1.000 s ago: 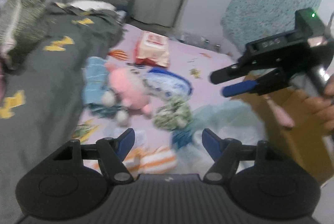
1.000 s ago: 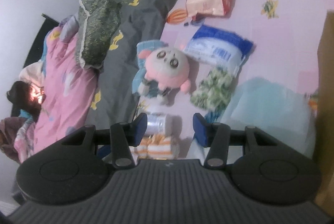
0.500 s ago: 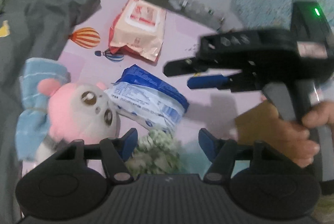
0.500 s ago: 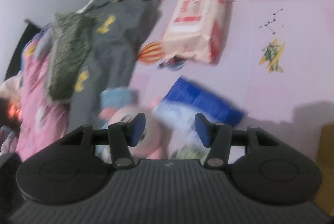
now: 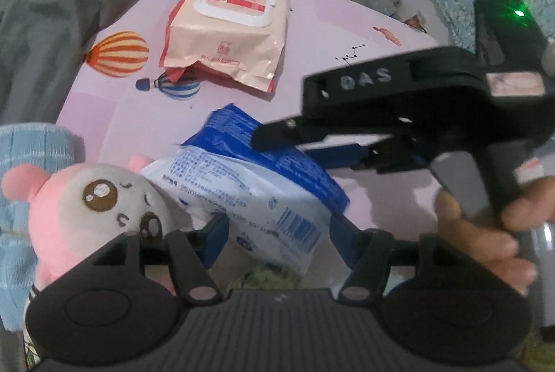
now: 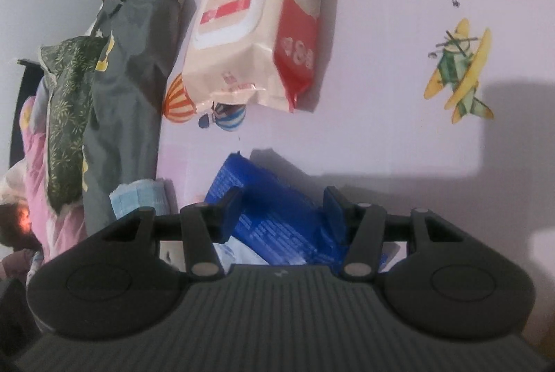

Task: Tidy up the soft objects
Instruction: 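Grasp the blue-and-white wipes pack with the right gripper and lift it, then carry the wipes pack with the right gripper into the cardboard box and release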

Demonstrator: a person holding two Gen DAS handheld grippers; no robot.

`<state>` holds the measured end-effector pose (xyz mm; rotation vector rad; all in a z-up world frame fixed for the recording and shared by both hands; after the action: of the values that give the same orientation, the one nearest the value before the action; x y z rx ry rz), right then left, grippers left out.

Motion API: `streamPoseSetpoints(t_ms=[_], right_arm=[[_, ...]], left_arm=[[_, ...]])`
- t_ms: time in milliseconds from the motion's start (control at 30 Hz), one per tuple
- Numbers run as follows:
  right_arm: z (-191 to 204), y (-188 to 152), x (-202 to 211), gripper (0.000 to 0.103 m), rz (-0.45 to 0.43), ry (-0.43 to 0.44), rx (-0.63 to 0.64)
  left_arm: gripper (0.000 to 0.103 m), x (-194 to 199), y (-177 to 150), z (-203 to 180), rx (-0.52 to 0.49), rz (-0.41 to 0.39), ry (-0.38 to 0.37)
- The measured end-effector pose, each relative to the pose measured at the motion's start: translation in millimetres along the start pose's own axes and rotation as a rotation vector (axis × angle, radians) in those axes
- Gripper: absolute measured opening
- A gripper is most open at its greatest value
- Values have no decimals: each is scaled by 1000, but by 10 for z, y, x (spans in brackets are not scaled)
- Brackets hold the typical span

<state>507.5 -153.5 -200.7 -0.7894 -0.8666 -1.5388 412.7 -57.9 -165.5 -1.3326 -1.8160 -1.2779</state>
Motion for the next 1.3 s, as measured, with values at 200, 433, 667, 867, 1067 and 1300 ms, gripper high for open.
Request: streamPoseSetpoints(t_ms=[200,433,667,867,1067,1300], right_arm=[[-132,-155,117,51,40,-5,-8],[-226,-176,83,51,48,14,-36],[-166,-210,100,46,15,42,-22],[-92,-214,344,39,-37,84,-43],[99,-260,903,38,-134,131,-21],[-8,-635,1821,38,-245,221,-47]], left_arm=[[68,-86,42,-78,-41,23,9],[74,-183,-43,-126,-48,134,74],[74,-125,-10,-221,-21,111,79],[73,208,104,-326,-63,17,83],[71,721,165,-692,-148,-92,101],[71,1286,-70,-1428,-274,-190,35]])
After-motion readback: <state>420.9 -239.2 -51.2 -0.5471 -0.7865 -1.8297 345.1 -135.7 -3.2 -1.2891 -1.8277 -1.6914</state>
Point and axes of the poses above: each gripper's, at about its wrist camera, not at the fingertips, and x roughly against the way its jaws point, z to its left, y to its top, the point moved 9 cm from there along -x, roughly the way its jaws point, and after that the axes turned 8 degrees about -y, right-handed, at the moved point
